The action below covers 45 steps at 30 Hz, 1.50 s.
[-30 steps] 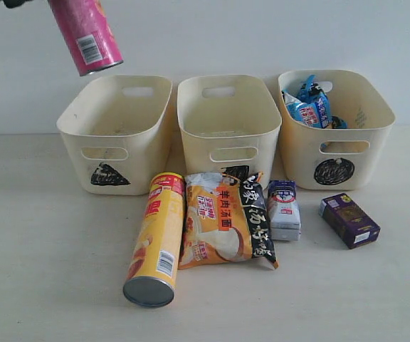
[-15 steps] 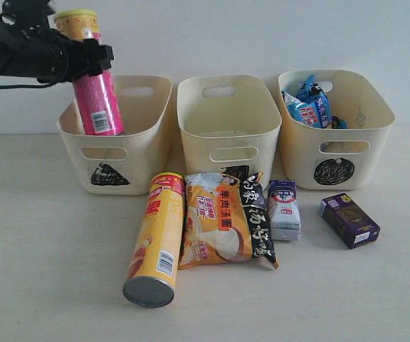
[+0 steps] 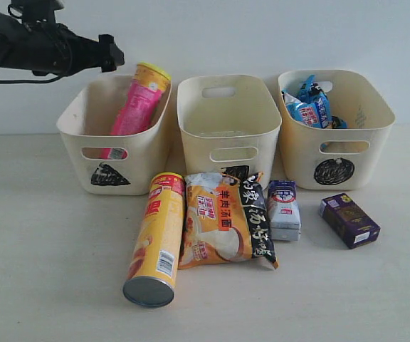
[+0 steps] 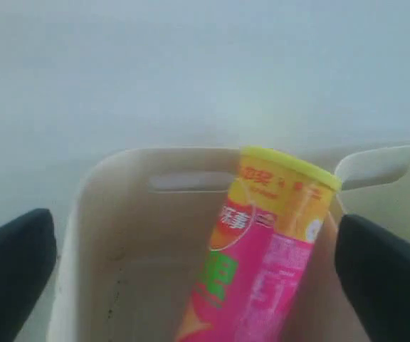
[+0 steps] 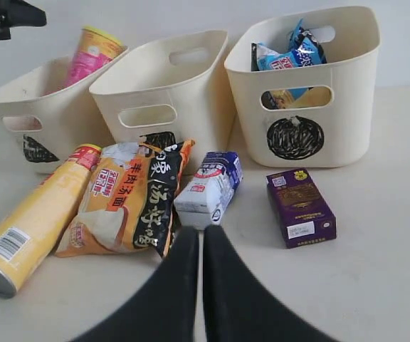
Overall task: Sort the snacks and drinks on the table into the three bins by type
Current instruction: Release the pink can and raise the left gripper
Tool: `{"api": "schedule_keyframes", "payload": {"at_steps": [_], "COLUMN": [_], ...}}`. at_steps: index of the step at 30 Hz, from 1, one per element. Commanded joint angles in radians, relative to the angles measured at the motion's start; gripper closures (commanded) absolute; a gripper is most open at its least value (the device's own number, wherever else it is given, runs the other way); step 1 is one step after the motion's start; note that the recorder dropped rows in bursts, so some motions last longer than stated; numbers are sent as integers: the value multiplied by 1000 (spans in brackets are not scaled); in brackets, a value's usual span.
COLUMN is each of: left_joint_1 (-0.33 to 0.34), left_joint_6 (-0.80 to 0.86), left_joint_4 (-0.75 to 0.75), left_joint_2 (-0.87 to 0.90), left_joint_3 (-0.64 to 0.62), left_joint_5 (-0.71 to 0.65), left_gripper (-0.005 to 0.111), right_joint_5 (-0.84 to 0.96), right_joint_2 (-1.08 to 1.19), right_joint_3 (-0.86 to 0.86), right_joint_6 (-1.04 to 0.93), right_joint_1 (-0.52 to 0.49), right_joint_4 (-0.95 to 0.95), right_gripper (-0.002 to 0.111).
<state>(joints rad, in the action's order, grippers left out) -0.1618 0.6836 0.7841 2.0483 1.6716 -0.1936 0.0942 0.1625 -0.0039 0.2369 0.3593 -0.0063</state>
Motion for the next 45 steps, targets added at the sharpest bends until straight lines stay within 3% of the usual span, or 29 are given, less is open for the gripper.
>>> {"api": "schedule_keyframes", "payload": {"at_steps": [1, 4, 6, 13, 14, 18, 22, 28, 37, 45], "left_joint_1": [2, 2, 2, 2, 2, 2, 2, 2, 2, 2], "left_joint_6": [-37, -97, -107, -107, -112, -241, -365, -377, -392, -407], "left_joint_4": [8, 8, 8, 4, 4, -44, -177, -190, -187, -24], "left_joint_2": [-75, -132, -165, -232, -237, -249, -307, -449, -732, -965], "left_joint_3": [8, 8, 8, 8, 8, 6, -24, -114, -317, -528], "left_joint_5": [-41, -95, -164, -520, -565, -695, -697, -684, -530, -407], "left_gripper": [-3, 3, 15, 96, 102, 102, 102, 102, 102, 102], "right_joint_5": [1, 1, 1, 1, 1, 1, 1, 1, 1, -1], "right_joint_2": [-7, -7, -7, -7, -7, -7, -7, -7, -7, -7], "right_joint_3": [4, 4, 4, 4, 4, 4, 4, 4, 4, 4], "right_joint_6": [2, 2, 2, 6, 6, 6, 6, 4, -10, -19], "right_joint_1": [0, 0, 0, 0, 0, 0, 0, 0, 0, 0], "right_joint_4": [-1, -1, -1, -1, -1, -1, -1, -1, -1, -1], "right_gripper": [108, 108, 108, 108, 108, 108, 108, 108, 108, 108]}}
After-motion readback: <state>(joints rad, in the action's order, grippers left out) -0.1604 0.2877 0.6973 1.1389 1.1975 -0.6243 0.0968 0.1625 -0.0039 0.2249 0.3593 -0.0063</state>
